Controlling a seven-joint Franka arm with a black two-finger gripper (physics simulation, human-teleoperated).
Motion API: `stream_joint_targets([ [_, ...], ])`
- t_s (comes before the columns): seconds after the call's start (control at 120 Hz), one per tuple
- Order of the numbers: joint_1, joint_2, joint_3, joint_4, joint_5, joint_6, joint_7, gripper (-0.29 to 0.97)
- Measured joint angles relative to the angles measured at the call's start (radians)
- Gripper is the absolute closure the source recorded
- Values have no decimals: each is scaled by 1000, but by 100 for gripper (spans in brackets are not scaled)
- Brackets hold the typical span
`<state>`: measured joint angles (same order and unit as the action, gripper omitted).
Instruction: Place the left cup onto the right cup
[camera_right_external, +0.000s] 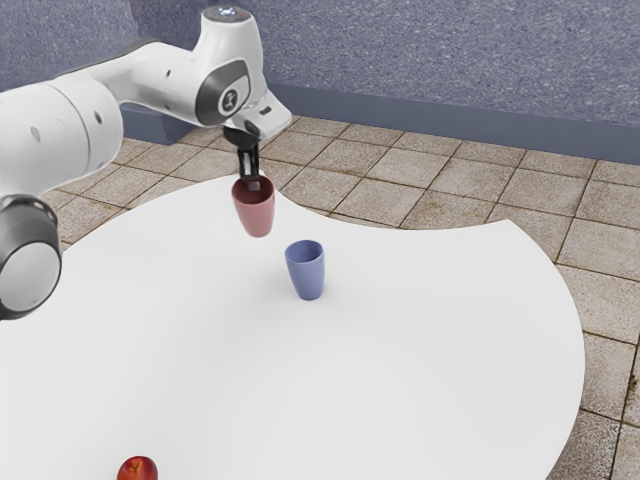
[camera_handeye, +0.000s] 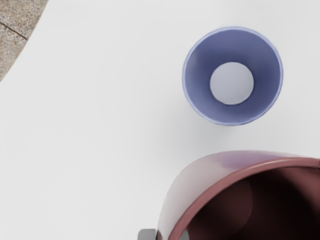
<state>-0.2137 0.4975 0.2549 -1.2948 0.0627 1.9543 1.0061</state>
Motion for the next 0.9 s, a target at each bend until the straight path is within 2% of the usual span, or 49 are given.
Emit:
stream_joint_targets([
  [0.383,-63,155,25,184,-4,27,15,79],
  [0.9,-88,162,35,155,-24,-48,37,79],
])
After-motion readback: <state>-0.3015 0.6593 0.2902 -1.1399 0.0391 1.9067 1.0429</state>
